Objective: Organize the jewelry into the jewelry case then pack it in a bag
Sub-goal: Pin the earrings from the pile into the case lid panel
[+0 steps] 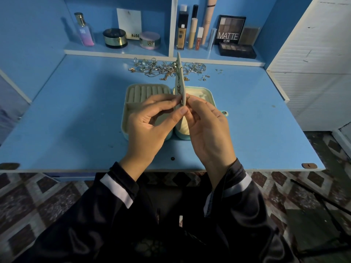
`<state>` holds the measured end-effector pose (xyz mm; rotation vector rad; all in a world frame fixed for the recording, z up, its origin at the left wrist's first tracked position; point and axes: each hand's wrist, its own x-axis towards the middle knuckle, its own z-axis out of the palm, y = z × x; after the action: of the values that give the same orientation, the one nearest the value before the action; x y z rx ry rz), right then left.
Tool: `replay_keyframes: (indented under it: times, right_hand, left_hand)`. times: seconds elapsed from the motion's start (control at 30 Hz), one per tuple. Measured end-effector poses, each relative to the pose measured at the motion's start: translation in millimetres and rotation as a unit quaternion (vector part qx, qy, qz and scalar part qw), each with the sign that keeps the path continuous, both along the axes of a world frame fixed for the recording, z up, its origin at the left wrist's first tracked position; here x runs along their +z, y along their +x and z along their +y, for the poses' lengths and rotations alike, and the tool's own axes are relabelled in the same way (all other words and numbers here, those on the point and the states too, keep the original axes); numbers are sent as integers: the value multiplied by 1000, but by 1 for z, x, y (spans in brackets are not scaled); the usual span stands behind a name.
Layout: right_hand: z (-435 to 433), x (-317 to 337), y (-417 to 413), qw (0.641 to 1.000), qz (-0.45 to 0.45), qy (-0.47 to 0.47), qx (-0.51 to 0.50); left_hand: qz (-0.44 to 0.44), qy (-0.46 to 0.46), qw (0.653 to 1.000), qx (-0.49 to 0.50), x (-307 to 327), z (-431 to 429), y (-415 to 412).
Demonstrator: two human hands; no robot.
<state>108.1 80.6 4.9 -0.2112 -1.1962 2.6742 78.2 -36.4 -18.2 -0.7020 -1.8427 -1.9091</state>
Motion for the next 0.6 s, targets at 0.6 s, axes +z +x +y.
replay_keyframes:
  times: [0.6]
  right_hand:
    - [25,-2,-5,959,129,252,13]
  left_hand:
    - [0,-12,1000,14,2,-1,0]
